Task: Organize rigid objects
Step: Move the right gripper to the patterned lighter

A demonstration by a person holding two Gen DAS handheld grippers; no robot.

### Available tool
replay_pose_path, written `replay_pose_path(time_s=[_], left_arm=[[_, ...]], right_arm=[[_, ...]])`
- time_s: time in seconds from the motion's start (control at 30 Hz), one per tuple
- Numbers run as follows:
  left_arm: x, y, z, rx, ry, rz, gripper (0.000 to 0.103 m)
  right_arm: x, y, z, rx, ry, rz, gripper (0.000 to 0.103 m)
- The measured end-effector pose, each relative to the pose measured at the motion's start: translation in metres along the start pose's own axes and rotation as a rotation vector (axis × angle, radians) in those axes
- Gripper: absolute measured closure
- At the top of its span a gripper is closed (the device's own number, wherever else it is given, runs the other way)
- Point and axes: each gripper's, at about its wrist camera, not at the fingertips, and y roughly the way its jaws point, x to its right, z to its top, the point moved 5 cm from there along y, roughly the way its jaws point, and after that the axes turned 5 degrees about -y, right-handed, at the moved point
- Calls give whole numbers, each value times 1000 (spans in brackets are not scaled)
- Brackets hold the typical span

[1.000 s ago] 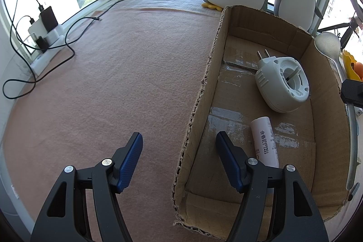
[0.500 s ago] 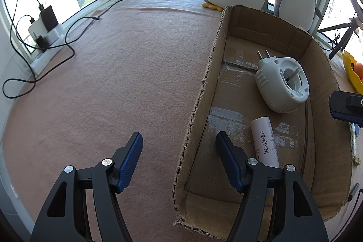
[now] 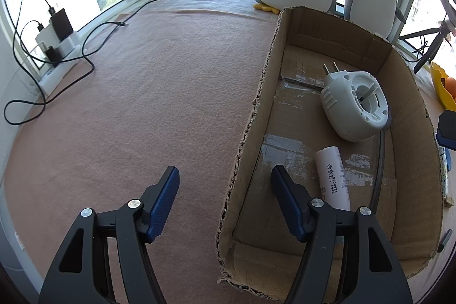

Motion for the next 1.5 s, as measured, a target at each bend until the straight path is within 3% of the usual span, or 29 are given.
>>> replay_pose_path(time_s=[0.53, 0.87, 1.07, 1.5], left_arm=[[0, 0, 0, 1, 4, 3, 35], [0, -1, 0, 1, 8, 7, 35], [0, -2, 0, 2, 9, 10, 35], [-2, -2, -1, 0, 6, 10, 35]], right_arm=[[57, -63, -21, 28, -17, -46, 75], [117, -111, -37, 29, -34, -179, 75], [143, -100, -42, -20, -25, -211, 75], [158, -46, -45, -142, -27, -217, 75]])
